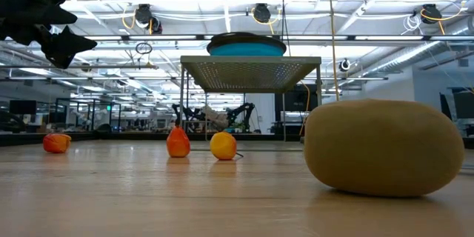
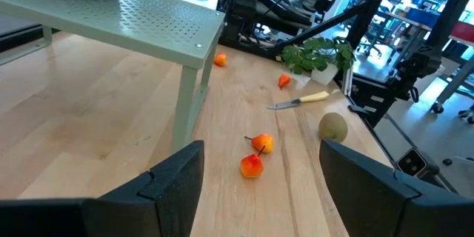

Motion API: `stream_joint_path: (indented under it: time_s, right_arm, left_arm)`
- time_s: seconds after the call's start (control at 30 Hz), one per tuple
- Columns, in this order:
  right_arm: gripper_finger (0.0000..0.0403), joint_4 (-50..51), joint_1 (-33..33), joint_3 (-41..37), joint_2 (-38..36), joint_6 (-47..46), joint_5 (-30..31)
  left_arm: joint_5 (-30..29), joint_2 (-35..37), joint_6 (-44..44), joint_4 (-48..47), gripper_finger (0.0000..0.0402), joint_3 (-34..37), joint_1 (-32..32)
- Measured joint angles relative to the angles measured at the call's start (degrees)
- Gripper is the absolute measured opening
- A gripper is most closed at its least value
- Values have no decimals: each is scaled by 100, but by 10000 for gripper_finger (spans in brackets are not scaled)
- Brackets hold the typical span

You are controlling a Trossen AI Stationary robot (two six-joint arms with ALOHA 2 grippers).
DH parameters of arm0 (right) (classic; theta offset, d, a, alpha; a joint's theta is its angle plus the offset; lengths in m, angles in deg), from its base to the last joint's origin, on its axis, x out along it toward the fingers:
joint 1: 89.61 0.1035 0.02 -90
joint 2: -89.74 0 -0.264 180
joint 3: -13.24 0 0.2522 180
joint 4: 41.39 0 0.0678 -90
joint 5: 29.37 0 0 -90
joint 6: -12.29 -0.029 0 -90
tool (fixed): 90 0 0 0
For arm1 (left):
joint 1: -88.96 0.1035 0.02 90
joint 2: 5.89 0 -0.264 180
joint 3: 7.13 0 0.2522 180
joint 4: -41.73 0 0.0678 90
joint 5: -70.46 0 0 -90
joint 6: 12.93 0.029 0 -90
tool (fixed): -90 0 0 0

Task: Pick & Place Fruit
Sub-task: Put the red pomegranate into the blue strainer bowl on the shelf

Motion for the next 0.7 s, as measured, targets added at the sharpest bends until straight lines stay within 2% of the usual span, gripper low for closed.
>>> stream_joint_path:
  time_s: [0.37,0.7]
  right_arm:
    - [204,-160,-8,-2,-2,3325,321]
    - [205,-154,-215,-2,-2,5475,1529]
  left_arm:
    - [-2,0,37,-65,269,0,0]
    - [-4,0,24,-229,269,2,0]
